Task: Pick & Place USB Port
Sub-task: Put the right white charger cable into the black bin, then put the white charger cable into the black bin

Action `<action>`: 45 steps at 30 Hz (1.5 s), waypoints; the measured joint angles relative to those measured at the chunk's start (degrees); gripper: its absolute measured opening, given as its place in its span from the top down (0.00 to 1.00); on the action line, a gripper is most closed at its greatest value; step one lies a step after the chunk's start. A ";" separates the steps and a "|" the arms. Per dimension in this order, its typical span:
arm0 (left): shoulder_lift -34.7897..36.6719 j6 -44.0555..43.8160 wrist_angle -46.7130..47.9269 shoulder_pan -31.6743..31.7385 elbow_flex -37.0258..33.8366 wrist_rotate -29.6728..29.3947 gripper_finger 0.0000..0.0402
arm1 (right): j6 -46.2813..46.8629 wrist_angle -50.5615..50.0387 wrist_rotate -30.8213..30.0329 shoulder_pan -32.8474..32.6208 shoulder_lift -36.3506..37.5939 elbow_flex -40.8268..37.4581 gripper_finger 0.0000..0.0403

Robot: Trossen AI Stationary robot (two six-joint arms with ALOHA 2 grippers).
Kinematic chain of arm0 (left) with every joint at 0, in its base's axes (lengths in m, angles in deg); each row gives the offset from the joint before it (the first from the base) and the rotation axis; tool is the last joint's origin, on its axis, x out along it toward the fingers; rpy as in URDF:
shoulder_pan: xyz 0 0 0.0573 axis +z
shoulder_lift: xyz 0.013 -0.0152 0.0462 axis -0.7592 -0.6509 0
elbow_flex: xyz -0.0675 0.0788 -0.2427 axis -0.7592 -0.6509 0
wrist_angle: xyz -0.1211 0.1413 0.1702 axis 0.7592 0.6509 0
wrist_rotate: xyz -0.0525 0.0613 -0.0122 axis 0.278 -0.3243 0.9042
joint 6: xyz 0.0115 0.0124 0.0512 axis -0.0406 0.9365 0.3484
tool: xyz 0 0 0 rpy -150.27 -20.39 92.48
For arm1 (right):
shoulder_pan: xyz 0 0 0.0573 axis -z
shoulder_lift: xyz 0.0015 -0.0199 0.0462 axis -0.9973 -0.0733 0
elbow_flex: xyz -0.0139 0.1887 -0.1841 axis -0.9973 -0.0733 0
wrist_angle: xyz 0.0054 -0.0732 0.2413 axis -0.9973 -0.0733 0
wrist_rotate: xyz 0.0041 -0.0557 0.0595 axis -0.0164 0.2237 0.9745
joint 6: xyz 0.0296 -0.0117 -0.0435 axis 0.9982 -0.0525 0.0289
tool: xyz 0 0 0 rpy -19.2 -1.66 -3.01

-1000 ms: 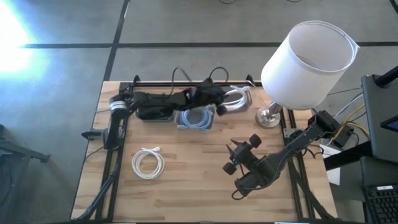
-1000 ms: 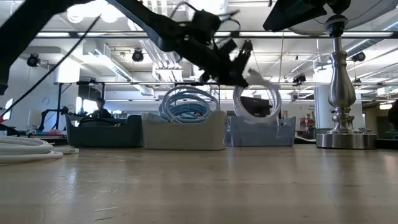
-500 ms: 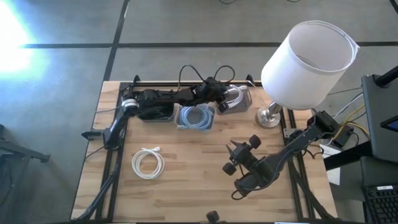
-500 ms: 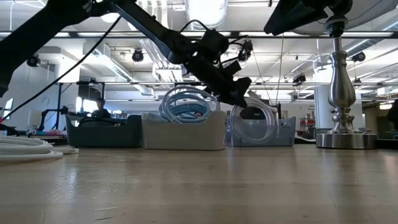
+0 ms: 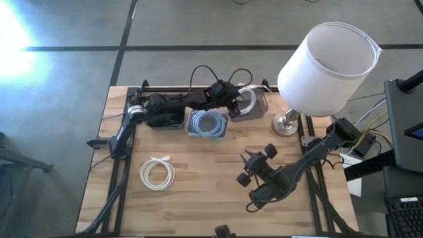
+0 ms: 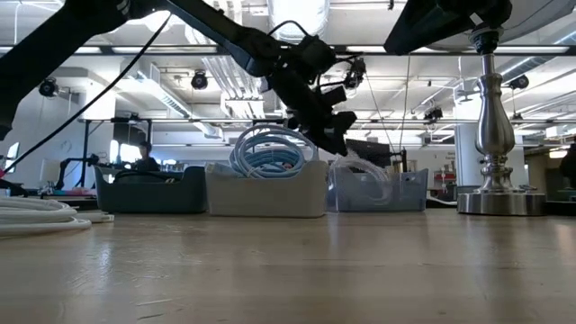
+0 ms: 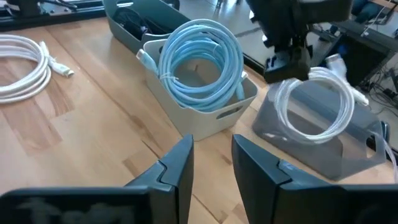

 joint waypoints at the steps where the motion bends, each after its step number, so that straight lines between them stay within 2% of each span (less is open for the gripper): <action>1: 0.29 0.02 1.98 -0.01 0.54 0.02 0.56 | -0.02 0.01 0.17 0.00 -0.02 -0.03 0.75; 6: 2.94 0.03 10.33 -0.82 2.27 0.46 0.56 | -0.03 0.00 0.17 0.00 -0.02 -0.09 0.77; 16: 14.07 -3.39 30.65 -2.88 2.14 0.78 0.56 | -0.06 -0.11 0.93 0.00 -0.02 -0.29 0.77; 20: 19.93 -3.32 35.65 -5.13 -1.18 0.87 0.56 | -0.06 -0.07 0.95 0.00 -0.02 -0.31 0.76; 25: 30.50 -3.30 36.87 -9.55 -12.35 0.87 0.56 | -0.04 -0.15 0.97 0.00 -0.04 -0.57 0.78; 31: 46.30 -1.60 36.89 -16.28 -32.09 0.99 0.56 | -0.04 -0.04 0.95 0.02 -0.04 -0.62 0.80; 38: 61.26 -15.21 36.71 -24.75 -51.68 7.11 0.56 | -0.06 0.00 0.94 0.16 -0.04 -0.62 0.78; 41: 63.65 -21.75 36.77 -27.88 -57.45 8.20 0.56 | -0.06 0.00 0.93 0.33 -0.04 -0.62 0.77; 45: 63.40 -29.38 36.32 -30.94 -63.08 10.52 0.56 | -0.06 0.02 0.92 0.51 -0.04 -0.62 0.78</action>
